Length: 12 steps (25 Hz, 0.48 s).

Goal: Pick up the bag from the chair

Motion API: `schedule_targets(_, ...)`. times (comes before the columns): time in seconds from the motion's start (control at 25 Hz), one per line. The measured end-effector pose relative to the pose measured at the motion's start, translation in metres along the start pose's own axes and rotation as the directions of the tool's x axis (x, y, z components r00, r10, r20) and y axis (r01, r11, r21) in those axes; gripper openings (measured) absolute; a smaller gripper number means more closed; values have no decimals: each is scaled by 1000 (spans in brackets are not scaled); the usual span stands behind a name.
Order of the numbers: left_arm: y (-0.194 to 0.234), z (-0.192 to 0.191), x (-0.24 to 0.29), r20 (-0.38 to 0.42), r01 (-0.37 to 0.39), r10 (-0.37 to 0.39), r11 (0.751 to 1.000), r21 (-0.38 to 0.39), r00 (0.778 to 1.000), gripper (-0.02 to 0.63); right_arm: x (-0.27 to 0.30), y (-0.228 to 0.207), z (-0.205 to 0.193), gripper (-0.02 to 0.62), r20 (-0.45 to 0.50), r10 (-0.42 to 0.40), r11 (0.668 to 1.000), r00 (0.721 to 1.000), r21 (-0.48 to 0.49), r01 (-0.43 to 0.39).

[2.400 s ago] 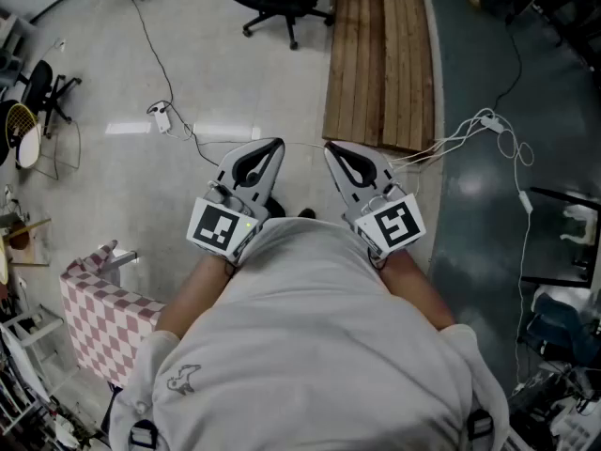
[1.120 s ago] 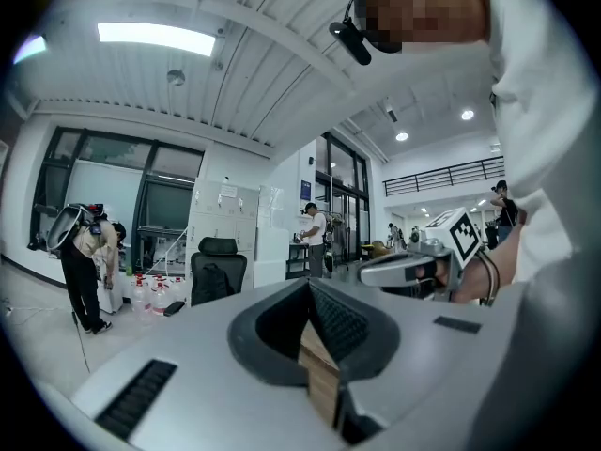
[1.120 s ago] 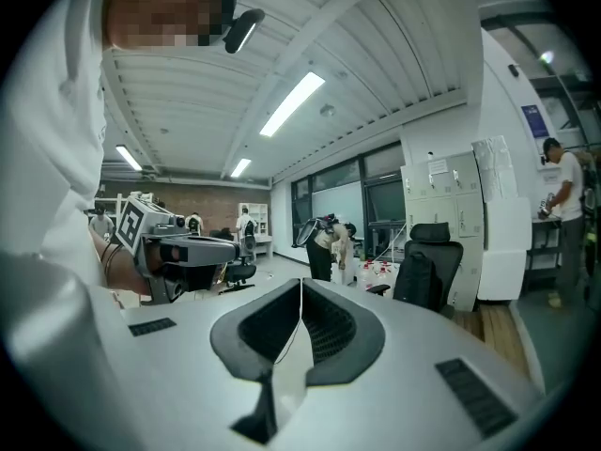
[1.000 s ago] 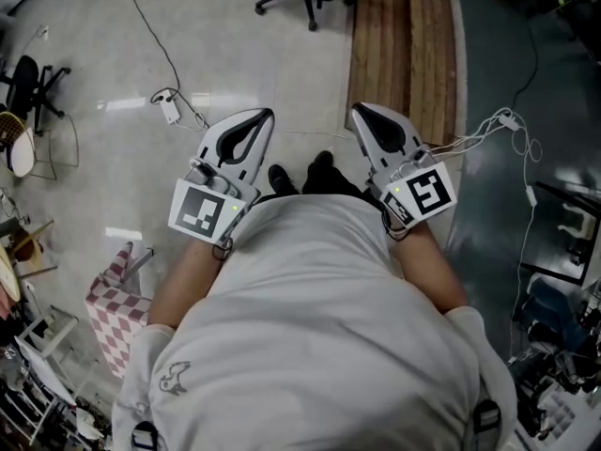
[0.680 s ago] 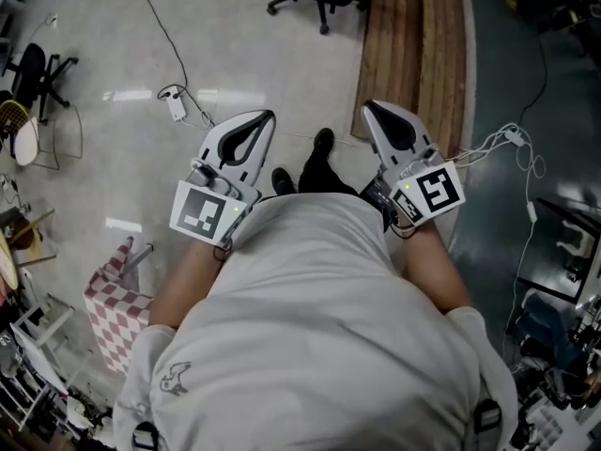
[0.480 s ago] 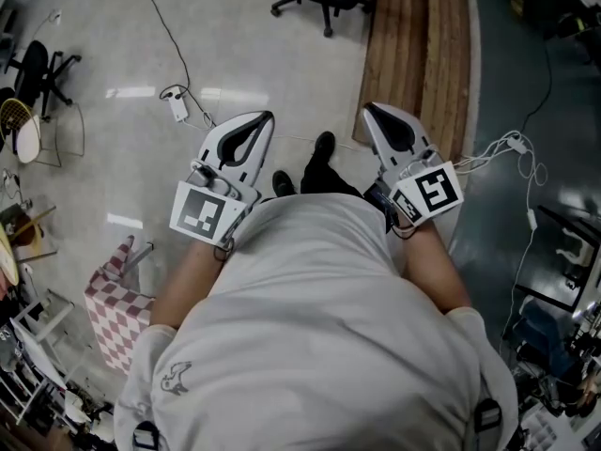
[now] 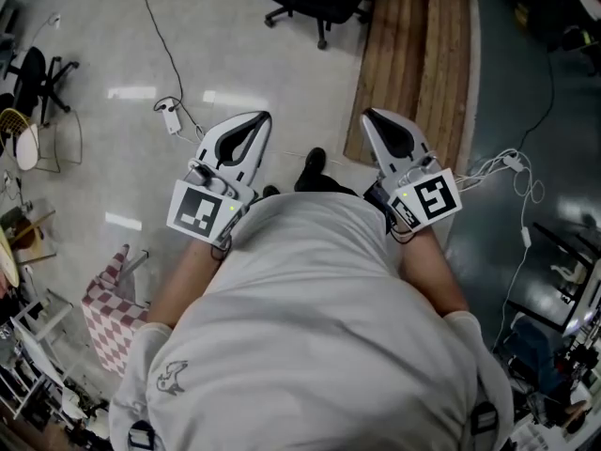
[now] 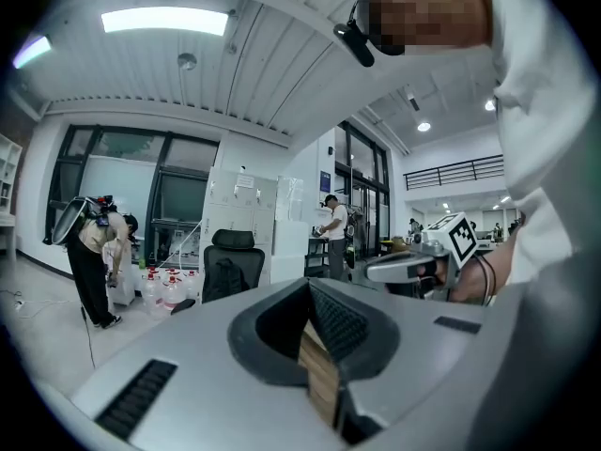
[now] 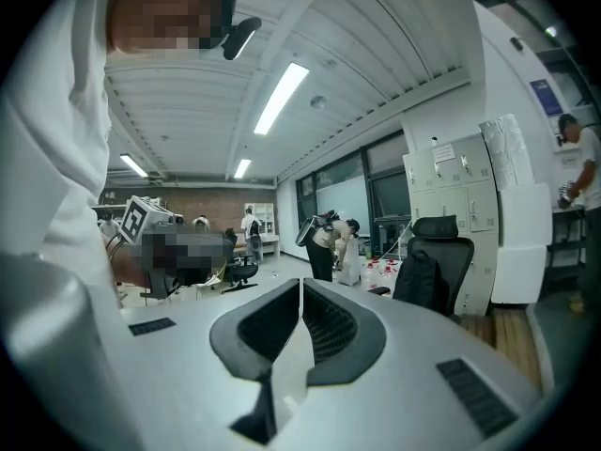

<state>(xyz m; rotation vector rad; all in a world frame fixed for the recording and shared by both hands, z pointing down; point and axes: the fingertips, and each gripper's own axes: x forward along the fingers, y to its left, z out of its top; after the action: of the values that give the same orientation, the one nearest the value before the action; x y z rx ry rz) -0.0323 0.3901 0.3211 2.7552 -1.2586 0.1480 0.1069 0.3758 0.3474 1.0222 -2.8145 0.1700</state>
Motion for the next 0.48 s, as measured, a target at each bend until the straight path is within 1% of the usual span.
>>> schedule_targets(0.24, -5, 11, 64, 3, 25, -25, 1000, -3, 1000, 7, -2, -54, 6, 35, 1, 2, 1000, 1000, -9, -2)
schedule_targets(0.48, 0, 20, 103, -9, 40, -40, 999, 6, 999, 7, 1, -94, 5, 35, -13, 3, 1000, 1000, -2, -3)
